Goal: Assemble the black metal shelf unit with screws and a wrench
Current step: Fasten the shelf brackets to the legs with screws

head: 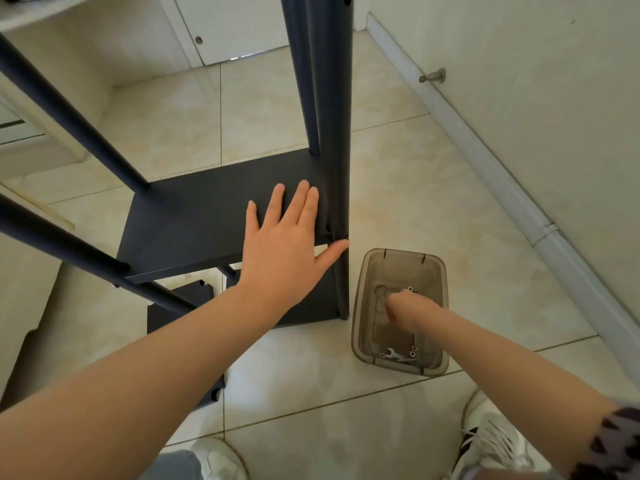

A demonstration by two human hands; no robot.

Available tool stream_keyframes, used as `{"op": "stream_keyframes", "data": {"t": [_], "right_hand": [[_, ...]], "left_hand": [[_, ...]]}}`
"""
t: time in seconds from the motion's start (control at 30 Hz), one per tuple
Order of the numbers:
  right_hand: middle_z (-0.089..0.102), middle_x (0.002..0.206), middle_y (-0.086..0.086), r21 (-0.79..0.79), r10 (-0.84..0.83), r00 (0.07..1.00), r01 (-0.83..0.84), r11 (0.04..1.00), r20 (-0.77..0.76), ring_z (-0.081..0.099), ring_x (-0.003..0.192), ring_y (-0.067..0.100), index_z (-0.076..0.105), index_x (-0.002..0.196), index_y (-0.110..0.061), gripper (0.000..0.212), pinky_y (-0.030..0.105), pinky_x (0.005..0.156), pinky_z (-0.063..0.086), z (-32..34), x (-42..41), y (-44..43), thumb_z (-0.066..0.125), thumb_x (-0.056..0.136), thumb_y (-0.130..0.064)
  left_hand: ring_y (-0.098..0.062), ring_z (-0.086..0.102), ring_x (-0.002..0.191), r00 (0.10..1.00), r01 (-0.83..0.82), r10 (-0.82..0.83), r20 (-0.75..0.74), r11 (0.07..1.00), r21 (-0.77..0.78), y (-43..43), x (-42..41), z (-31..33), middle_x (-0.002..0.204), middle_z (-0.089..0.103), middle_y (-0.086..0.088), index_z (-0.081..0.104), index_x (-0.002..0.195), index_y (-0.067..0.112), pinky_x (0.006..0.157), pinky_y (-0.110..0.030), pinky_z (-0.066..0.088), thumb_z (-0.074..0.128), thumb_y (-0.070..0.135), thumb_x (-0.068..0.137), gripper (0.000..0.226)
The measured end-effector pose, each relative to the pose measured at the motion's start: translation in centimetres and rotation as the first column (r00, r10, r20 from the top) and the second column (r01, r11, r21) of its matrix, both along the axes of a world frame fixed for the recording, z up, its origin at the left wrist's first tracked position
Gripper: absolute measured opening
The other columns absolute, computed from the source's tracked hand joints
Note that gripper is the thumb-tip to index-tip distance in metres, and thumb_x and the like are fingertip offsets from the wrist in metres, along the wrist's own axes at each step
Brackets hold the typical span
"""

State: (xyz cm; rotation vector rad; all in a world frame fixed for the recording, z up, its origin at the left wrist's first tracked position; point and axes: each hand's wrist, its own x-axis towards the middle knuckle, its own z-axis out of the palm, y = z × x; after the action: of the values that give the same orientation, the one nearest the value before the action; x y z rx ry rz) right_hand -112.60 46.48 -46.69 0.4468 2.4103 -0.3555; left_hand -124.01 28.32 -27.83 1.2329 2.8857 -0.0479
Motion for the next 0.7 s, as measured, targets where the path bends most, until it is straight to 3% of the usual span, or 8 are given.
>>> {"op": "stream_keyframes", "data": {"t": [0.1, 0.23, 0.33, 0.43, 0.57, 0.7], "right_hand": [[0.061, 0.095, 0.007, 0.007, 0.019, 0.996, -0.018, 1.000, -0.087, 0.060, 0.083, 0.025, 0.060, 0.097, -0.013, 0.012, 0.035, 0.075, 0.052, 3.5, -1.5, 0.2, 0.055, 0.091, -0.004], [0.053, 0.069, 0.000, 0.037, 0.099, 0.977, -0.094, 0.995, -0.190, 0.054, 0.067, 0.020, 0.058, 0.075, -0.014, 0.017, 0.032, 0.065, 0.050, 9.9, -3.2, 0.4, 0.058, 0.090, -0.006], [0.067, 0.085, 0.003, 0.002, 0.099, 0.944, -0.104, 0.995, -0.313, 0.058, 0.076, 0.018, 0.073, 0.096, -0.010, 0.013, 0.027, 0.070, 0.045, 14.8, -2.6, 0.5, 0.061, 0.092, -0.010], [0.069, 0.105, 0.001, -0.071, 0.059, 0.911, -0.096, 0.993, -0.408, 0.057, 0.084, 0.011, 0.072, 0.111, -0.013, 0.022, 0.019, 0.076, 0.043, 19.1, -0.8, 0.0, 0.059, 0.094, -0.015], [0.070, 0.097, -0.008, -0.284, -0.162, 0.862, 0.022, 0.959, -0.480, 0.064, 0.083, 0.003, 0.071, 0.109, -0.020, 0.019, 0.016, 0.079, 0.052, 22.9, 1.9, -1.2, 0.064, 0.092, -0.018], [0.070, 0.084, -0.006, -0.566, -0.492, 0.763, 0.204, 0.799, -0.419, 0.068, 0.070, 0.004, 0.069, 0.097, -0.025, 0.013, 0.013, 0.061, 0.051, 24.2, 3.6, -2.0, 0.072, 0.088, -0.017]], "left_hand": [[-0.025, -0.003, 0.156, 1.000, 0.003, -0.003, 0.016, 1.000, -0.016, 0.0, 0.0, 0.1, 0.170, 0.002, 0.005, 0.004, 0.162, 0.025, 0.125, -0.054, 0.005, 0.018, 0.076, 0.091, 0.088], [-0.025, -0.005, 0.156, 0.998, -0.003, 0.005, 0.057, 1.000, -0.025, 0.2, 0.1, 0.4, 0.170, 0.001, 0.004, 0.003, 0.162, 0.025, 0.125, -0.055, 0.004, 0.023, 0.074, 0.093, 0.087], [-0.026, -0.005, 0.156, 0.998, -0.007, 0.008, 0.068, 1.000, -0.024, 0.2, 0.3, 0.9, 0.170, 0.000, 0.002, 0.003, 0.162, 0.023, 0.125, -0.054, 0.004, 0.025, 0.073, 0.094, 0.086], [-0.026, -0.006, 0.156, 0.997, -0.016, 0.018, 0.075, 1.000, -0.025, 0.3, 0.4, 1.1, 0.170, -0.001, 0.001, 0.002, 0.162, 0.022, 0.125, -0.054, 0.004, 0.026, 0.072, 0.096, 0.086], [-0.026, -0.008, 0.156, 0.995, -0.011, 0.014, 0.095, 0.999, -0.039, 0.2, 0.6, 1.4, 0.170, -0.004, 0.001, 0.000, 0.161, 0.021, 0.125, -0.054, 0.003, 0.027, 0.070, 0.097, 0.086], [-0.026, -0.006, 0.156, 0.995, -0.031, 0.037, 0.089, 0.998, -0.063, -0.2, 1.0, 2.0, 0.170, -0.004, 0.002, -0.001, 0.161, 0.024, 0.121, -0.061, -0.001, 0.039, 0.056, 0.102, 0.079]]}}
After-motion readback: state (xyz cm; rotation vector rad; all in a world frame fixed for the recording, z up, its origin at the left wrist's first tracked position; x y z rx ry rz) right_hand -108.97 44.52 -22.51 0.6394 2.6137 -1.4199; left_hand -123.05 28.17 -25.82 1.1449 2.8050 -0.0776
